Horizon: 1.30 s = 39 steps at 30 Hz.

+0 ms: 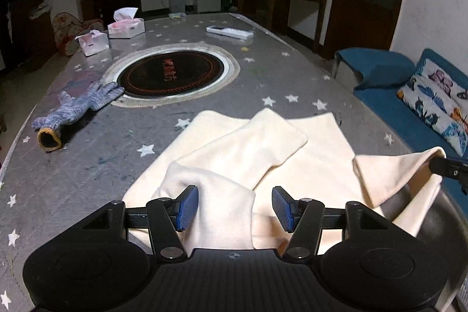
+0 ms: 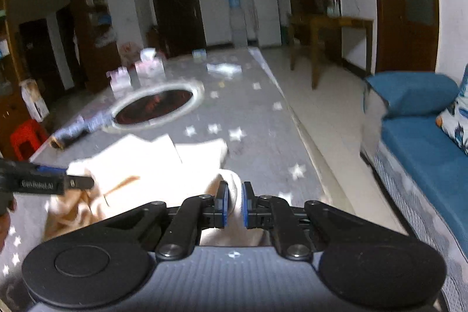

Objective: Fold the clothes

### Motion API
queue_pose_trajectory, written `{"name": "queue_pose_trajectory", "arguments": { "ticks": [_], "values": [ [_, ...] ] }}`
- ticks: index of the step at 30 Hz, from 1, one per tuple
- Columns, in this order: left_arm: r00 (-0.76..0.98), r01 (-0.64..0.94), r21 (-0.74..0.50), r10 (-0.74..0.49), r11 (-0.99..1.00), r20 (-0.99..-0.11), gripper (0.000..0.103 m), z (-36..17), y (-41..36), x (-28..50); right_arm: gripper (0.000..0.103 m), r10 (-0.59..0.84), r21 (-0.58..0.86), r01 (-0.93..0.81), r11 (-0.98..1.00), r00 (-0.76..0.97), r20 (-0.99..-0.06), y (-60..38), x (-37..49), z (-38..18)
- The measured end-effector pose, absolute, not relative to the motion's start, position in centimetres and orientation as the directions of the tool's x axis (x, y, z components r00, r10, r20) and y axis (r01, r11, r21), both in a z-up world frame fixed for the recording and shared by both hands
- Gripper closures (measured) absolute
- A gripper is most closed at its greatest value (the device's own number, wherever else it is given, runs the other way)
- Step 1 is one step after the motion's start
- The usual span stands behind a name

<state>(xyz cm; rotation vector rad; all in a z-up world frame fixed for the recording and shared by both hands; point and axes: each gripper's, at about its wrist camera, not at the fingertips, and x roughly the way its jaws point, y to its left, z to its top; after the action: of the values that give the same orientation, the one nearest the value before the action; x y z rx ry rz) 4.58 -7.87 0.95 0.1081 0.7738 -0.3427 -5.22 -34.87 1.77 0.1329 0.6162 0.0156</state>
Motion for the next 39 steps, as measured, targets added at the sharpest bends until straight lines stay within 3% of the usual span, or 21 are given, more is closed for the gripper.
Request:
{"name": "queue_pose_trajectory", "arguments": {
  "ticks": [16, 30, 39],
  "values": [
    [0.638, 0.327, -0.02, -0.236, 0.945, -0.733, 0.048, -0.1, -7.8, 5.4, 0.089, 0.066, 0.102, -0.005, 0.995, 0.788, -0.612, -34.6, -4.8, 1.0],
    [0.66, 0.319, 0.014, -0.211, 0.948, -0.721, 0.07, 0.3, -7.9, 4.7, 0.088, 0.034, 0.094, 0.026, 0.995, 0.815, -0.579, -35.5, -5.6, 1.9],
    [0.67, 0.322, 0.027, -0.208, 0.946, -0.713, 0.074, 0.8, -7.9, 4.1, 0.081, 0.044, 0.057, -0.017, 0.998, 0.851, -0.524, -34.4, -5.6, 3.8]
  ]
}}
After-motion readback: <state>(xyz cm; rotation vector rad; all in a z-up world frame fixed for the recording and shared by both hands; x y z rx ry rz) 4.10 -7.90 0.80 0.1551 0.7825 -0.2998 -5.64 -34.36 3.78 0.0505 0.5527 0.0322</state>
